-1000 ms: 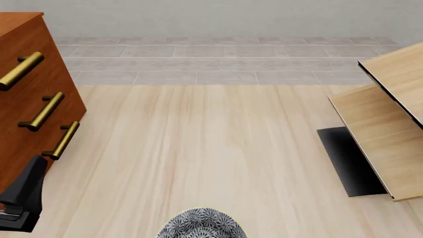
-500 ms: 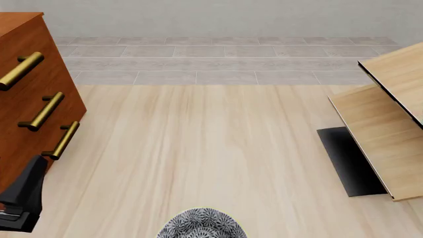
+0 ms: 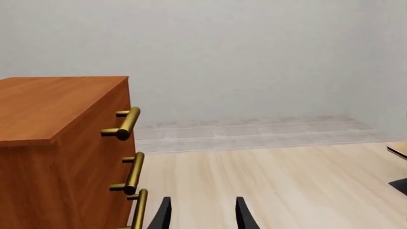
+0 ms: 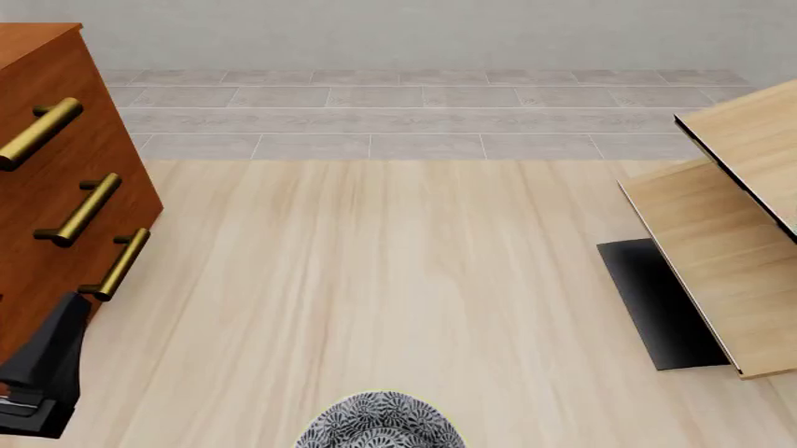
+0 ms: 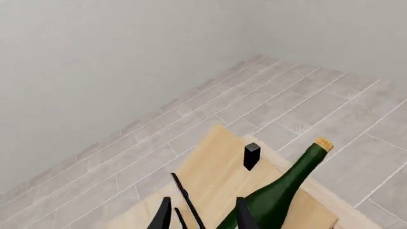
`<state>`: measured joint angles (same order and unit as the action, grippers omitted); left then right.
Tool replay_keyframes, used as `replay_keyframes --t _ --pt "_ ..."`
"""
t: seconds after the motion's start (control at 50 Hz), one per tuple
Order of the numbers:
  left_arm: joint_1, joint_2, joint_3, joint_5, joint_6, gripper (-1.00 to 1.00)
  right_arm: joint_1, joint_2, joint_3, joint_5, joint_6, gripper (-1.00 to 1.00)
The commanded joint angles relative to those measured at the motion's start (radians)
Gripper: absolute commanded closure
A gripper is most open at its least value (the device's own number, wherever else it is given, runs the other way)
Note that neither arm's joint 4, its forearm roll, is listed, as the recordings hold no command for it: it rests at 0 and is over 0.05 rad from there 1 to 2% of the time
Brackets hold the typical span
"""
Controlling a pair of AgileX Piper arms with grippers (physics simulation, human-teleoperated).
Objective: Put the wine bottle on the wine rack.
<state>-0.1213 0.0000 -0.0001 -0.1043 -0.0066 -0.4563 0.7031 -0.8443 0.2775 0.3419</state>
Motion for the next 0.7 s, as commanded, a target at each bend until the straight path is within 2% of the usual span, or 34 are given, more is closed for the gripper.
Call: replay_keyframes --t 0.02,0.04,0.06,0.16,0.32,0.52,0.56,0.58,0.7 --pt "-0.007 0.000 0.000 -0.004 0.000 -1.00 0.126 -0.124 0.043 0.017 -0.139 -1.00" --pt "-0.007 0.000 0.000 -0.004 0.000 -1.00 0.126 -0.124 0.043 0.017 -0.139 -1.00" --pt "-0.008 0.000 0.000 -0.004 0.002 -1.00 0.139 -0.139 0.054 0.017 -0.114 -1.00" --pt "-0.010 0.000 0.000 -0.005 0.004 -1.00 0.210 -0.190 0.093 0.011 -0.172 -1.00" --pt "-0.005 0.000 0.000 -0.007 0.007 -1.00 0.263 -0.216 0.103 0.013 -0.164 -1.00" --pt "-0.014 0.000 0.000 -0.017 0.012 -1.00 0.355 -0.290 0.105 0.047 -0.221 -1.00" --pt "-0.016 0.000 0.000 -0.020 0.014 -1.00 0.375 -0.303 0.112 0.052 -0.213 -1.00" --pt "-0.018 0.000 -0.001 -0.021 0.015 -1.00 0.388 -0.315 0.116 0.055 -0.234 -1.00" --pt "-0.019 0.000 -0.001 -0.025 0.017 -1.00 0.428 -0.334 0.118 0.069 -0.234 -1.00"
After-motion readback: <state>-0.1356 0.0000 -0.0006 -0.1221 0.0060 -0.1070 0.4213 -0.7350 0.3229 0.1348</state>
